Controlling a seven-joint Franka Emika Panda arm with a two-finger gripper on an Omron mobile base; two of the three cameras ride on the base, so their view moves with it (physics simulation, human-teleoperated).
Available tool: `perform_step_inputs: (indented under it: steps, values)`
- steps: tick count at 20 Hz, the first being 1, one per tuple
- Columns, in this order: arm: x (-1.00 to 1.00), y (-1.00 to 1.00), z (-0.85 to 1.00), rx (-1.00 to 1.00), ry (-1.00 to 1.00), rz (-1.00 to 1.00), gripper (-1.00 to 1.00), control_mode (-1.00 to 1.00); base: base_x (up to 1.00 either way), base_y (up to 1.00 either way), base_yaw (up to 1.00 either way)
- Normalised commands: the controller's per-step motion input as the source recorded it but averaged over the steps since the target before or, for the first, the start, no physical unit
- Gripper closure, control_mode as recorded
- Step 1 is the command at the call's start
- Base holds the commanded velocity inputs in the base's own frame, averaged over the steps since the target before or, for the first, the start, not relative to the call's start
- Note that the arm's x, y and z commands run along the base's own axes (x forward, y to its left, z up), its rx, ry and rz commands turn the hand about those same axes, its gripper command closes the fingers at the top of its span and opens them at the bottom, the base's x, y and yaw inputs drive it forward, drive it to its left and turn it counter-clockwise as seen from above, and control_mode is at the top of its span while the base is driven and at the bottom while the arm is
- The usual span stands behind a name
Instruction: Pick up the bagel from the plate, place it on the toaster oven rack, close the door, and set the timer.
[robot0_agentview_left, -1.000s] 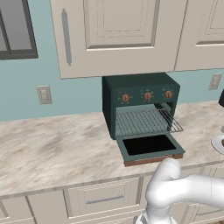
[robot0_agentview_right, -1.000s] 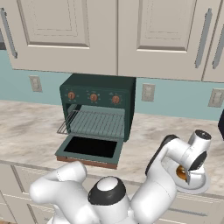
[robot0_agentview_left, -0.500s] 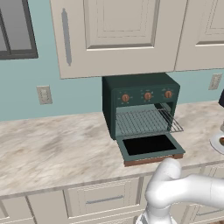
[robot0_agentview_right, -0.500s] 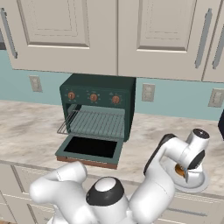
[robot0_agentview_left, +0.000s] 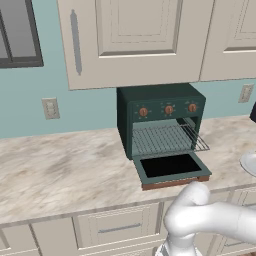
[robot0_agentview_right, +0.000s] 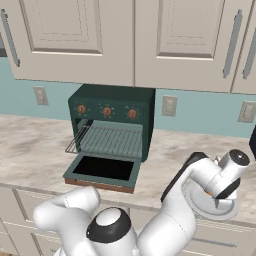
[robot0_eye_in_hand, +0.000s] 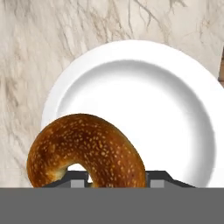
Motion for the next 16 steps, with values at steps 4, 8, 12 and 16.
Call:
perform_step_inputs:
  steps: [4, 8, 12, 16]
  values:
    - [-0.45, 0.03, 0.80, 0.02, -0.05, 0.00, 1.00, -1.00, 0.00, 0.00, 0.00]
    - [-0.67, 0.37, 0.80, 0.00, 0.00, 0.00, 1.00, -1.00, 0.00, 0.00, 0.00]
    - [-0.90, 0.58, 0.68, 0.00, 0.00, 0.02, 1.00, -1.00, 0.00, 0.00, 0.00]
    - [-0.94, 0.96, 0.43, -0.07, -0.13, 0.05, 1.00, -1.00, 0.00, 0.00, 0.00]
